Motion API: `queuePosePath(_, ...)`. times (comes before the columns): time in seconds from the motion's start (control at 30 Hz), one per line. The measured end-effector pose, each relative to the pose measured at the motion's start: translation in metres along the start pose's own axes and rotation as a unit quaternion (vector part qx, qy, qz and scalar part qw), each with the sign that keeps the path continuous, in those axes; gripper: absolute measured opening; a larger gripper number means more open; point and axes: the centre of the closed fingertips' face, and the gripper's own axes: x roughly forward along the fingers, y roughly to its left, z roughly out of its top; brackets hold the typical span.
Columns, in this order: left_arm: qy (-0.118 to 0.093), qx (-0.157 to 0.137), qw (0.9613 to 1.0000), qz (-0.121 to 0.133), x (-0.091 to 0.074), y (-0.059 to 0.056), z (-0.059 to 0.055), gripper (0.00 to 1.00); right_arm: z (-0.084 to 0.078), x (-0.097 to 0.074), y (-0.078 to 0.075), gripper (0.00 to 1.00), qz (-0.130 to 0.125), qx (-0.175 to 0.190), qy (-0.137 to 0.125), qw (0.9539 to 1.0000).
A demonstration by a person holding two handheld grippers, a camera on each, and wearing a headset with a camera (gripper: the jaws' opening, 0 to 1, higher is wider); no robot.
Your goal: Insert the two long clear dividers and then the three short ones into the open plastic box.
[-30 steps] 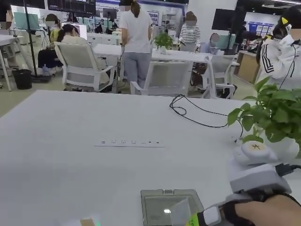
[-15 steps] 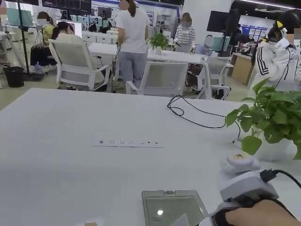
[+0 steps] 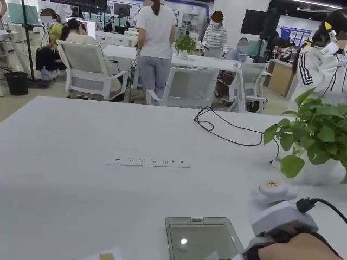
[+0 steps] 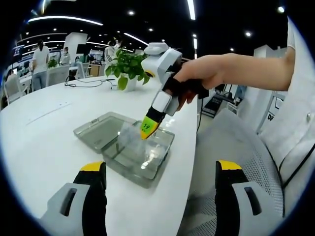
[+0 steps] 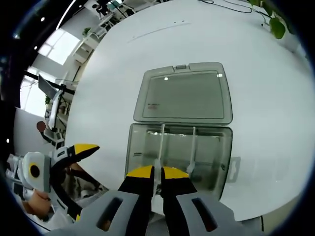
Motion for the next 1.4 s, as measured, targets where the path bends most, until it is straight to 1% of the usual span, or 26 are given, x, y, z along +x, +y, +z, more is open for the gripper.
queuePosePath(0.3, 0.001, -0.007, 1.0, 0.001, -0.0002, 0.001, -0.0014, 0.93, 0.001, 0.0017, -0.0019, 0.07, -0.006, -0.007, 0.002, 1.0)
queuePosePath(0.53, 0.001, -0.007, 1.0, 0.0, 0.0007, 0.0007, -0.0008, 0.93, 0.0019, 0.0018, -0.0035, 0.07, -0.006, -0.01, 0.001, 0.9999)
queuePosePath(0.73, 0.001, -0.006, 1.0, -0.002, 0.002, 0.0, -0.0005, 0.93, 0.0019, 0.0013, -0.0013, 0.07, -0.012, -0.025, -0.001, 0.9996)
queuePosePath(1.03, 0.001, -0.009, 1.0, -0.001, 0.0014, 0.0003, -0.0018, 0.93, 0.0023, 0.0012, -0.0015, 0.07, -0.014, -0.03, -0.004, 0.9994)
queuePosePath(1.13, 0.002, -0.009, 1.0, -0.001, 0.0013, 0.001, -0.0026, 0.93, 0.0032, 0.0022, -0.0003, 0.07, -0.014, -0.037, -0.005, 0.9992)
queuePosePath(1.4, 0.002, -0.011, 0.9999, -0.001, 0.0011, 0.0021, -0.0036, 0.93, 0.0056, 0.0017, -0.0001, 0.07, -0.028, -0.057, -0.003, 0.9979)
